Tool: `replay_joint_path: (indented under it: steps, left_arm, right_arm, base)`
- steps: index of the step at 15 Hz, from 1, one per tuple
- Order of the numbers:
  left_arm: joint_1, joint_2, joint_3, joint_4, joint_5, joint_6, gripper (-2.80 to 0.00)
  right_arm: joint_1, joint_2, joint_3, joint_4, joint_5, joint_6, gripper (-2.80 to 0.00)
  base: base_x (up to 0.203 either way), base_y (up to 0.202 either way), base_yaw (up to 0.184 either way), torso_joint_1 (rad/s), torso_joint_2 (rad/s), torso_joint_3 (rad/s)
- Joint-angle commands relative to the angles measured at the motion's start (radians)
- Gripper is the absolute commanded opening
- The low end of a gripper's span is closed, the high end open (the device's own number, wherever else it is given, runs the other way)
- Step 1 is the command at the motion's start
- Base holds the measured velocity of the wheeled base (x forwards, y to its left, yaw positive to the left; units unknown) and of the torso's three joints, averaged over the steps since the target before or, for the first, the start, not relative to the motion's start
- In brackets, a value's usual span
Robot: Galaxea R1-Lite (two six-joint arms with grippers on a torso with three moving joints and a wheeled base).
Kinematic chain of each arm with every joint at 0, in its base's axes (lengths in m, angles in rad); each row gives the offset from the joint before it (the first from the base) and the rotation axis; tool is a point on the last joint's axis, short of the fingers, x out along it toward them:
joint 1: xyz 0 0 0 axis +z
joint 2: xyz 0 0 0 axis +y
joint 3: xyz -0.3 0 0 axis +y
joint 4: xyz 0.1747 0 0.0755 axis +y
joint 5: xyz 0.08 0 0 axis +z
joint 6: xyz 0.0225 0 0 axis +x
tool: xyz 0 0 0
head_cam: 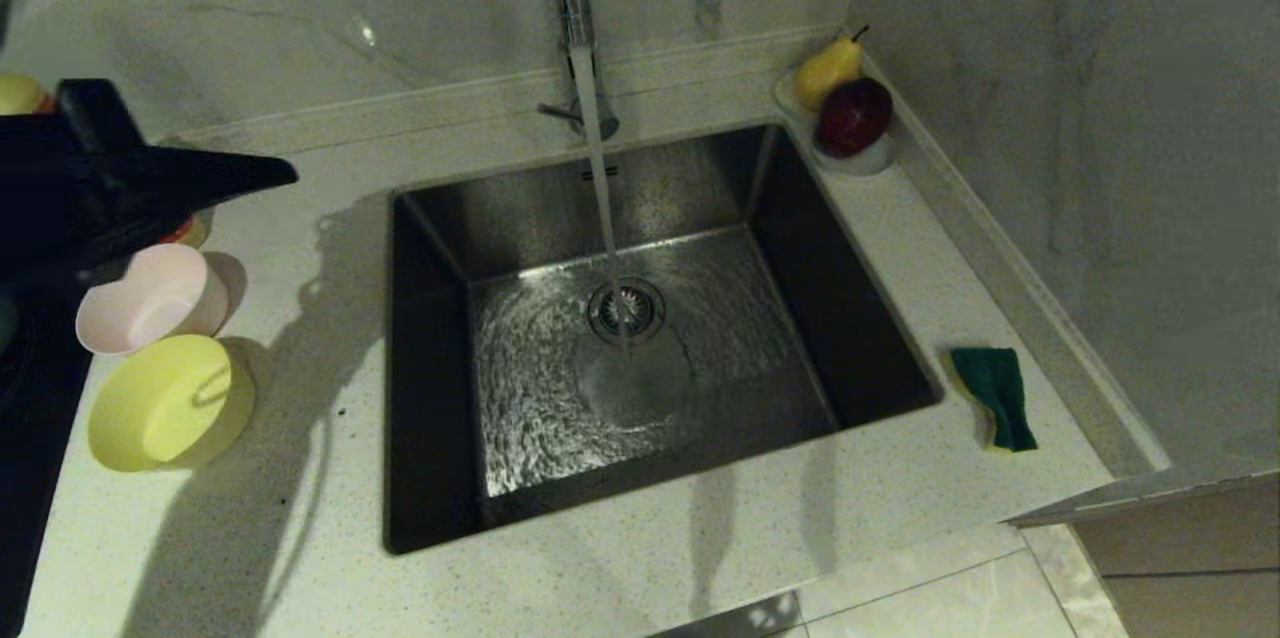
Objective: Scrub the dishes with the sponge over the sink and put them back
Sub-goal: Turn off the faucet
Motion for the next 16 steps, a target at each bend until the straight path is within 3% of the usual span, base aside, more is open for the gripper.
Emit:
replay_joint_path:
  steps: [1,7,10,16]
  left_arm:
    - [-0.051,0.198,-0.033,-0.072,-0.014,-0.045,-2.80]
    - [-0.137,0.350,-0.092,-0.169,-0.012,-0.083,-2.80]
    - [-0.178,0.397,-0.096,-0.210,0.026,-0.086,-2.80]
    - [-0.199,0.436,-0.110,-0.292,0.040,-0.138,-2.80]
  right_arm:
    - [0.001,0.000,0.001,0.000,0.001,-0.001,-2.80]
    - [0.000,0.000,0.001,0.000,0.001,-0.001,-2.80]
    - [0.000,0.000,0.000,0.000,0.001,-0.001,-2.80]
    - [0.001,0.000,-0.001,0.000,0.001,-0.001,-2.80]
  base:
    - [0.000,0.000,0.000,0.000,0.00,0.000]
    - [0.000,0.000,0.000,0.000,0.00,0.000]
    - [0.000,0.000,0.000,0.000,0.00,0.000]
    - [0.000,0.000,0.000,0.000,0.00,0.000]
